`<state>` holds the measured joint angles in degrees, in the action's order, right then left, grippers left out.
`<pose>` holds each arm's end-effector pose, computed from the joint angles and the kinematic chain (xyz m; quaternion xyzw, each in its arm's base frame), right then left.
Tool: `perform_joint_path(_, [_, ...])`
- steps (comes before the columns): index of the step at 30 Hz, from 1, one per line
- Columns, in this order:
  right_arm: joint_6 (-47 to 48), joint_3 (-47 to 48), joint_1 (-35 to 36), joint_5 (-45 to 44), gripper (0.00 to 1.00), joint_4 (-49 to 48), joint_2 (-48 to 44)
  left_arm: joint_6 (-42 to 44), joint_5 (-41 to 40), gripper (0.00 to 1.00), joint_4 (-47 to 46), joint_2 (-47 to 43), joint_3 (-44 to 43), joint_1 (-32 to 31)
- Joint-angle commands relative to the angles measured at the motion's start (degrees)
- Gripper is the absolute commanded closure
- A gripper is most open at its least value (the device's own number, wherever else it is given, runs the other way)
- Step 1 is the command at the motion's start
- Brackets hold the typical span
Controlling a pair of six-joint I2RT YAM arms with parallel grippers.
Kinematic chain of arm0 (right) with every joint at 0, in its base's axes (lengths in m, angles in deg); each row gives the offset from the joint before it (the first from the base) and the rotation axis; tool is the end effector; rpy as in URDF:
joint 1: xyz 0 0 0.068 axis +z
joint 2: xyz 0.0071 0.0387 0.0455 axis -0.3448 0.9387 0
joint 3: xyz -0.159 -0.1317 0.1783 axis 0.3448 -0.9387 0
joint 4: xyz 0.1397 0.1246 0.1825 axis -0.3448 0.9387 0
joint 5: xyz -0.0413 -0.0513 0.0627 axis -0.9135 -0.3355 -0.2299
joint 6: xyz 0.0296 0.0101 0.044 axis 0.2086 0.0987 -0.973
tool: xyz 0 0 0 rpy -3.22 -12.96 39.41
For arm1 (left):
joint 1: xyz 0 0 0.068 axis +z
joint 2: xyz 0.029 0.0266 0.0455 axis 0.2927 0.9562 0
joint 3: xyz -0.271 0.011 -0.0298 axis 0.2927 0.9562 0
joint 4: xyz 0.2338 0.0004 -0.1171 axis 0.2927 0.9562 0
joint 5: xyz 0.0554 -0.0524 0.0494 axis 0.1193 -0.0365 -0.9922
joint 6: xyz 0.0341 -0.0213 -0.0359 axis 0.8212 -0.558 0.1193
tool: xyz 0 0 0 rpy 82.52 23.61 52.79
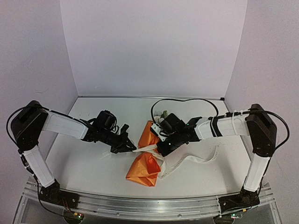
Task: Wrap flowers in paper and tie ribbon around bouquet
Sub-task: Place the left side of the half-tied ribbon on the folded bouquet.
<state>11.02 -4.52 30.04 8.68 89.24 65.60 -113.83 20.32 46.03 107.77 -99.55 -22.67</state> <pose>0.2485 0.3056 0.1720 -0.3636 0.8826 0.1957 0.2245 0.2523 -0.2373 0.1497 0.0396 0.8885 -0.4557 0.0365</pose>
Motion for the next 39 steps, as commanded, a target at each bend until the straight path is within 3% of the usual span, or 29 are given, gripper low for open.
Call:
perform_joint_path(1, [3.36, 4.18, -2.21, -0.94, 1.00, 6.93, 1.91, 1.22, 0.91, 1.00, 1.74, 3.44, -4.17, -0.29])
perform_joint_path(7, [2.12, 7.88, -2.85, 1.73, 1.00, 8.80, 3.33, 2.62, 3.30, 1.00, 3.40, 7.91, -8.48, -2.62])
perform_joint_path(20, [2.25, 3.90, -2.91, 0.38, 1.00, 8.88, -1.31, 5.01, 3.30, 1.00, 6.77, 8.55, -11.72, -5.46])
perform_joint_path(32, [-0.21, 2.71, 1.59, -1.40, 1.00, 11.98, -9.39, 5.90, -15.97, 0.87, 14.98, -1.57, -6.44, -3.28])
perform_joint_path(39, [-3.52, 2.35, 4.96, -3.50, 1.00, 13.42, -10.16, 7.91, -16.68, 0.90, 12.82, -2.59, -4.33, -2.57])
